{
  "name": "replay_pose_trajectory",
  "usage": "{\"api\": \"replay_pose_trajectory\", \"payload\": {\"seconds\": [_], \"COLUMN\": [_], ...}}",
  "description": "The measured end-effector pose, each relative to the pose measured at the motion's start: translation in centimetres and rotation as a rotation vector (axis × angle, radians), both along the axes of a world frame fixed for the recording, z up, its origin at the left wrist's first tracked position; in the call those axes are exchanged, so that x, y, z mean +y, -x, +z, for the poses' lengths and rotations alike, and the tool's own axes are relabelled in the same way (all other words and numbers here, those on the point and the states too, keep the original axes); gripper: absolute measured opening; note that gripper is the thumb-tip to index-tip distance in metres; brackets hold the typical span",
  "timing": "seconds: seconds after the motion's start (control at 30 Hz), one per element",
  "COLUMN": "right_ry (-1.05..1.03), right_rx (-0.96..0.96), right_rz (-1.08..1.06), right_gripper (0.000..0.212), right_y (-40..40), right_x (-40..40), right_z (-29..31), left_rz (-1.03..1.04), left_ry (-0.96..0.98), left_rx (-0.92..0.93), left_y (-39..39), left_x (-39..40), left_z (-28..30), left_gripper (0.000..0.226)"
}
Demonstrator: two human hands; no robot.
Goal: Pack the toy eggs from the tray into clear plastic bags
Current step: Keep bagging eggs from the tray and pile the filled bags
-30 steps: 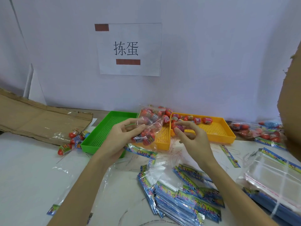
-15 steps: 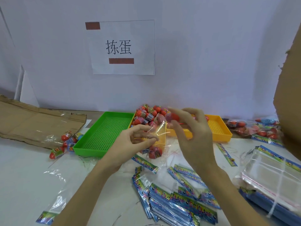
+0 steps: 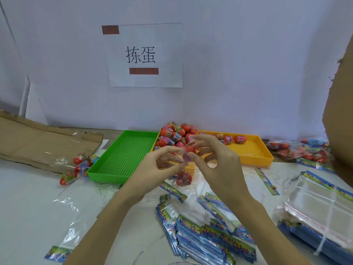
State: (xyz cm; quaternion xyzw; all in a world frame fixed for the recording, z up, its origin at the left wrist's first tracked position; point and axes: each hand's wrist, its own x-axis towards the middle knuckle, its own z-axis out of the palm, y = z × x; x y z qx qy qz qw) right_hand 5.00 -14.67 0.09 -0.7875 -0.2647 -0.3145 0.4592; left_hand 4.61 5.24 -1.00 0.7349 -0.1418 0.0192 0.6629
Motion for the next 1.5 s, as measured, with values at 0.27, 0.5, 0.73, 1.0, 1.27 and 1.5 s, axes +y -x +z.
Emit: {"api": "replay_pose_trajectory", "payload": {"seconds": [0.27,0.5,0.73,1.0,1.27,1.5], "right_ry": [-0.155,-0.023,0.020,0.141,-0.015,-0.208], "right_rx": [0.191,0.231,0.234,0.242,0.110,0.262], "right_rz": [0.099,0.154,0.174,0.202,0.170,0.118], "right_gripper": [0.036,0.004,0.013,0.017,0.025,0.029], "right_y": [0.5,0.3,0.3,0.2,0.0,-0.7], "right_x": [0.4,0.1,0.3,0.5,0.4,0.4], "right_z": [0.0,-0.1,-0.2,-1.0,-0.8,-1.5], "left_rz": [-0.003,-0.035,-0.021,-0.031,0.122,0.295], "left_ry": [-0.043,-0.075,-0.113,-0.107,-0.064,0.010], "left_rx": [-0.028,-0.068,-0.073,-0.047,-0.046,-0.011], "left_y": [0.2,0.4,0.5,0.2,-0.3,-1.1], "left_x": [-0.4,-0.6,-0.4,-0.2,0.9,2.0], "left_z": [-0.1,0.0,0.1,-0.3,0.1,-0.4], "left_gripper": [0.028,0.020,0.023,0.021,0.021,0.018]}}
